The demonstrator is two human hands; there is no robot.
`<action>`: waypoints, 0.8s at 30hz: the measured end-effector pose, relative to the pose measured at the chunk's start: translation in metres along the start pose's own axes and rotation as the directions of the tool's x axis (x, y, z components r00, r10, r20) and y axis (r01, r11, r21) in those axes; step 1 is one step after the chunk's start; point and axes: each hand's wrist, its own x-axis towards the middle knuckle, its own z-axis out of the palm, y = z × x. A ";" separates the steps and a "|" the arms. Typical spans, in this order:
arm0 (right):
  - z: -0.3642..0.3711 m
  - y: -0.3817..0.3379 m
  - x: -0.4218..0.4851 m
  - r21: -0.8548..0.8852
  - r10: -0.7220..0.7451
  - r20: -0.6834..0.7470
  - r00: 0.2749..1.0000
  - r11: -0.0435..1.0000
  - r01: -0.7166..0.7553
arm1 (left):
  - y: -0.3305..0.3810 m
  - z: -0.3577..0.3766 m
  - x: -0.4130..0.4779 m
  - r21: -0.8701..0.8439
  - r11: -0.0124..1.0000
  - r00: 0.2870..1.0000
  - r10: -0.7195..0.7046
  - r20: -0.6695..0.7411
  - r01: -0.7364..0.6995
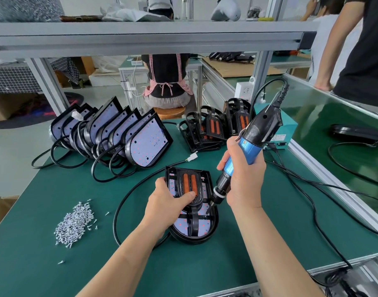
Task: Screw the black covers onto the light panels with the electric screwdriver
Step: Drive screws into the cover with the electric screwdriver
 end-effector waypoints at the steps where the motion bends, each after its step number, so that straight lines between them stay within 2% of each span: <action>1: 0.000 0.000 0.000 -0.002 -0.003 0.000 1.000 1.000 0.003 | 0.000 0.000 0.000 -0.001 1.000 1.000 0.000 0.000 0.000; 14: 0.000 0.001 -0.004 -0.008 -0.019 0.081 0.997 1.000 0.020 | 0.003 -0.001 -0.003 0.008 1.000 1.000 -0.009 -0.004 0.009; 24: 0.001 0.000 -0.004 -0.038 -0.012 0.088 0.996 0.999 0.015 | 0.000 0.002 -0.002 -0.006 1.000 1.000 0.021 -0.015 -0.021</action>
